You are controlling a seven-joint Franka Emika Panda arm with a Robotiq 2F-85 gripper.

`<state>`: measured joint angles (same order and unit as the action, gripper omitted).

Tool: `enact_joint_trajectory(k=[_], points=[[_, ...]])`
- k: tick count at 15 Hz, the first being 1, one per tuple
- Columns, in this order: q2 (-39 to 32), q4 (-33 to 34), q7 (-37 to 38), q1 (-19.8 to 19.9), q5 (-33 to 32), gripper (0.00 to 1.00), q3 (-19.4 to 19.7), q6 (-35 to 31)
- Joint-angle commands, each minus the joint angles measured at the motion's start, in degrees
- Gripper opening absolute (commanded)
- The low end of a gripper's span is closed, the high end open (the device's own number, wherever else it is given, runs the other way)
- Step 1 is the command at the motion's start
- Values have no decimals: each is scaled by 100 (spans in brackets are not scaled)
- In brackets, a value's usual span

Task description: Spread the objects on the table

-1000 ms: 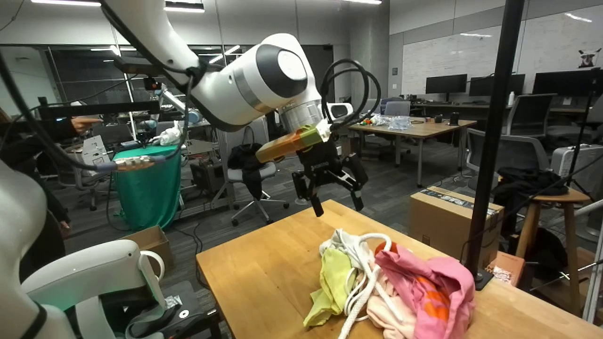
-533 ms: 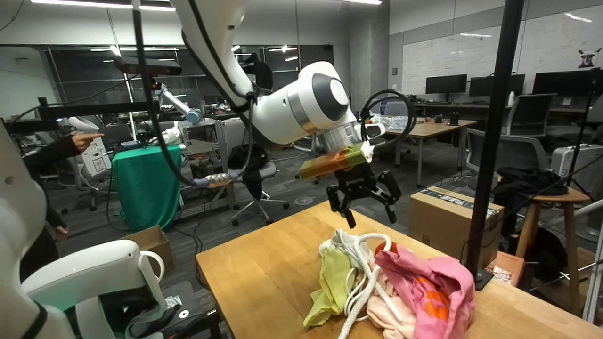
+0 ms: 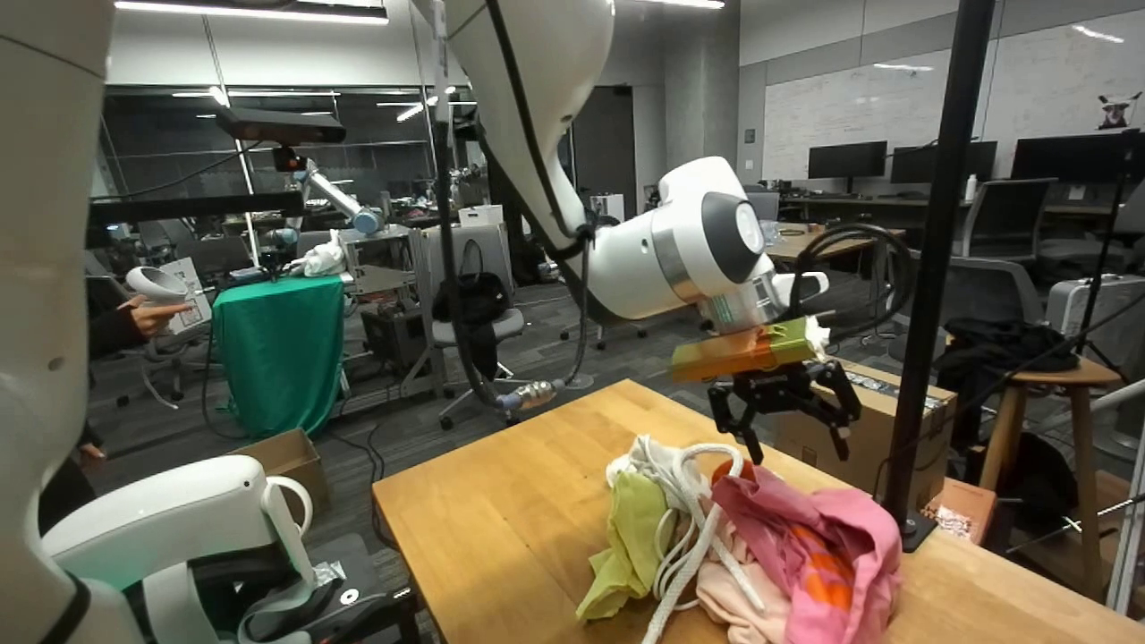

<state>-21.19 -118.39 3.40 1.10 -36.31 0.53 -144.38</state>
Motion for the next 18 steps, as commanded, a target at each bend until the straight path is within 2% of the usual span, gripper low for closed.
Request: enact_joint_trajectory(k=[1, 6, 9, 14, 18], points=[[-758, 798, -501, 43, 410, 100, 171, -76], [-1491, 1580, -1006, 244, 1529, 100, 157, 317], [-1814, 1995, -1054, 301, 1935, 100, 211, 663], [-2119, 2497, -884, 318, 2319, 100, 295, 1401], [-2361, 2771, -892, 324, 2379, 100, 347, 1744]])
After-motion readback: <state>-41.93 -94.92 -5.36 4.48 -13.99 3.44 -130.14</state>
